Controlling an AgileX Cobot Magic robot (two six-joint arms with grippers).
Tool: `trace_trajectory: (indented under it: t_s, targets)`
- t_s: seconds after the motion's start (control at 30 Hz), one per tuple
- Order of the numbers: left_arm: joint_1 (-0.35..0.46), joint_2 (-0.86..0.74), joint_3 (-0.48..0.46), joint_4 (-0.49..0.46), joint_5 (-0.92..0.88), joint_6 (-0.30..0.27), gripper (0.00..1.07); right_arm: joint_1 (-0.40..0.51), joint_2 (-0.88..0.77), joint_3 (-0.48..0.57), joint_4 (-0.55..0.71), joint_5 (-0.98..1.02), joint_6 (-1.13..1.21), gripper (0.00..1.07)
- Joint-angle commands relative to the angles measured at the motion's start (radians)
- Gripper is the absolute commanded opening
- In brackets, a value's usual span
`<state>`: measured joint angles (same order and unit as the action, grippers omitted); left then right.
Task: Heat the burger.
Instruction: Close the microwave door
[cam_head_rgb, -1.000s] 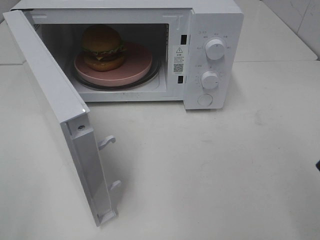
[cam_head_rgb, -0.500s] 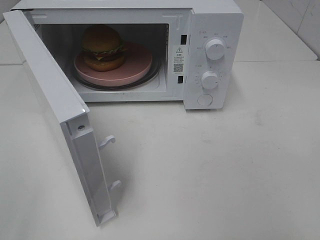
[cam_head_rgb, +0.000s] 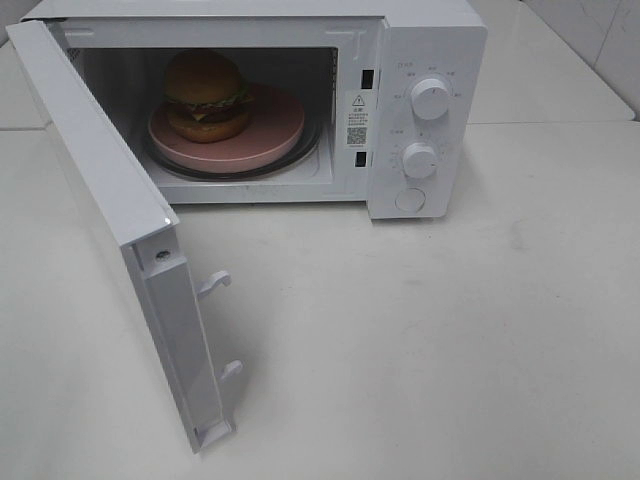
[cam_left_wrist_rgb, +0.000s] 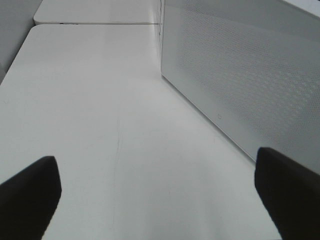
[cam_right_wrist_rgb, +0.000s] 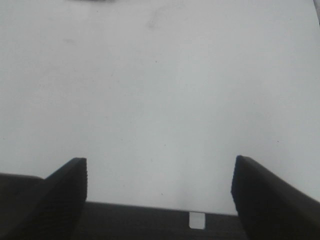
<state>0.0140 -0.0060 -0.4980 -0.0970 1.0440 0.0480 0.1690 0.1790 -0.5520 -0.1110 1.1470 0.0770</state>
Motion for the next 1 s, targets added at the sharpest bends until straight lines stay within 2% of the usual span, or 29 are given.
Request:
trace_trajectory:
  t_s: [0.03, 0.3, 1.0]
  targets:
    - [0.002, -0.025, 0.002, -0.009, -0.008, -0.001, 1.03, -0.050, -0.073, 0.005, 0.042, -0.022, 0.041, 0.76]
    - [0.002, -0.025, 0.002, -0.009, -0.008, -0.001, 1.03, -0.122, -0.211, 0.045, 0.037, -0.111, 0.033, 0.76]
    - [0.002, -0.021, 0.002, -0.003, -0.008, 0.000, 1.03, -0.122, -0.210, 0.045, 0.038, -0.111, 0.026, 0.76]
